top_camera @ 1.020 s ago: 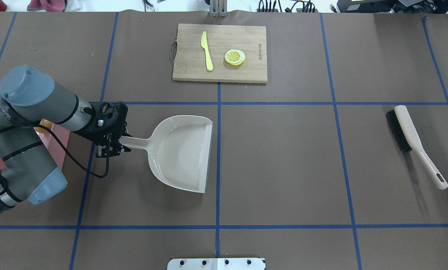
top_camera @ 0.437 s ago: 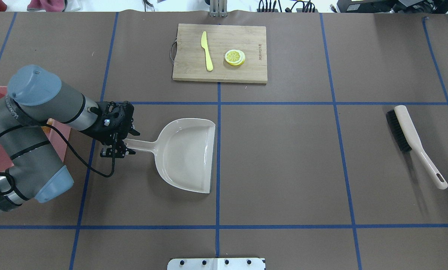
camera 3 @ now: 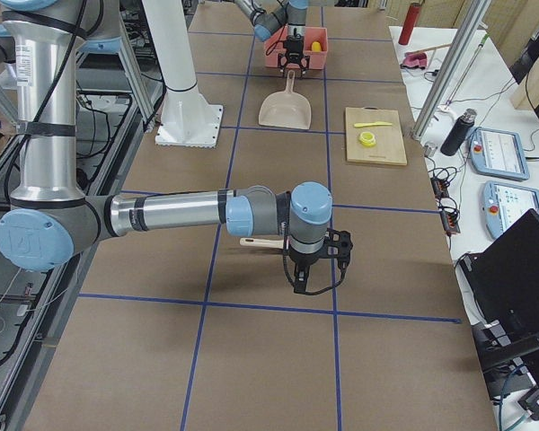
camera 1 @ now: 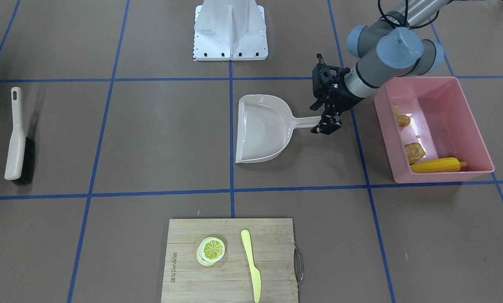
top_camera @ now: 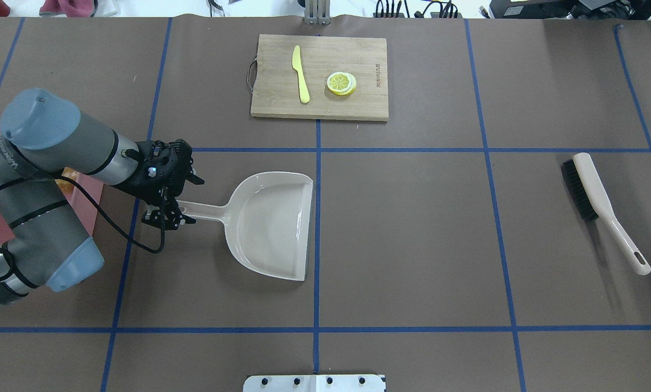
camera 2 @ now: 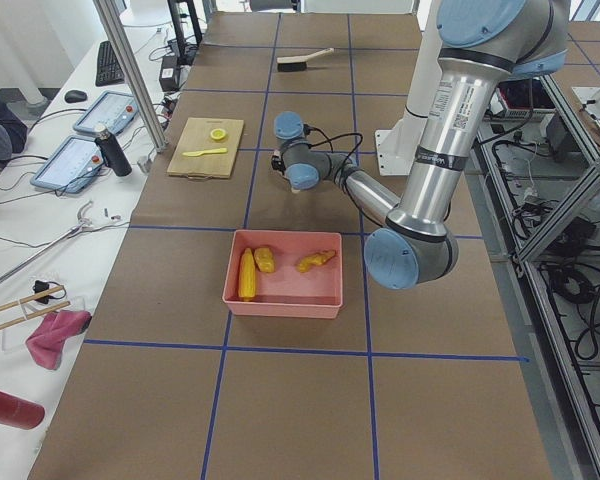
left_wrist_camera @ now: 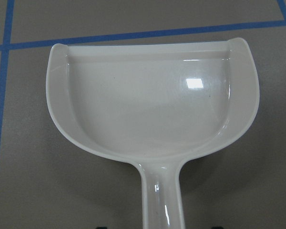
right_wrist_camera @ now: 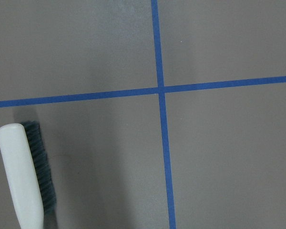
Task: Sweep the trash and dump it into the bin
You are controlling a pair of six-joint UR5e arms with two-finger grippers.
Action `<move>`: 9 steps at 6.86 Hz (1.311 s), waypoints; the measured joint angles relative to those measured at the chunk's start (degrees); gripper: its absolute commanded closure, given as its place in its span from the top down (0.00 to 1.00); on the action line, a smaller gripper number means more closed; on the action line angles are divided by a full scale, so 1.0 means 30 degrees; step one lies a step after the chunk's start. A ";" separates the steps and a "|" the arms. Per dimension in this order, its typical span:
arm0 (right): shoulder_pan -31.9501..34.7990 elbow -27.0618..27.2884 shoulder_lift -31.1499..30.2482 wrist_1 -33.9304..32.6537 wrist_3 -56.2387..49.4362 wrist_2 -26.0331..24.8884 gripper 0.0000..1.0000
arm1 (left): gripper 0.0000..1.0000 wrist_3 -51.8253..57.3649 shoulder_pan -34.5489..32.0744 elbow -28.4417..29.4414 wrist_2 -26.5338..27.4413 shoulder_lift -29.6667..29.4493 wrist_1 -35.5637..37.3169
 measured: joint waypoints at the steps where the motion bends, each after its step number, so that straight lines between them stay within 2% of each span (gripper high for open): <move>1: 0.0000 0.0004 -0.0003 0.0000 -0.0001 0.0000 1.00 | 0.99 -0.0280 -0.0794 -0.0532 0.0000 0.0251 0.0235; 2: 0.0001 -0.0003 -0.0004 0.0001 -0.0005 0.0000 1.00 | 0.99 -0.0341 -0.2008 -0.1201 -0.0054 0.0523 0.1183; 5: 0.0001 -0.0022 -0.0006 0.0000 0.0006 0.0000 1.00 | 0.99 -0.0437 -0.6524 -0.2298 -0.0110 0.2157 0.7314; 7: 0.0000 -0.0013 0.0010 0.0000 0.0015 0.0006 1.00 | 0.99 -0.0505 -0.9668 -0.1646 -0.0196 0.3978 0.9211; 9: 0.0010 0.0016 0.0065 -0.0012 0.0033 0.0121 1.00 | 0.99 -0.0705 -1.3077 -0.0132 -0.2600 0.5195 1.1368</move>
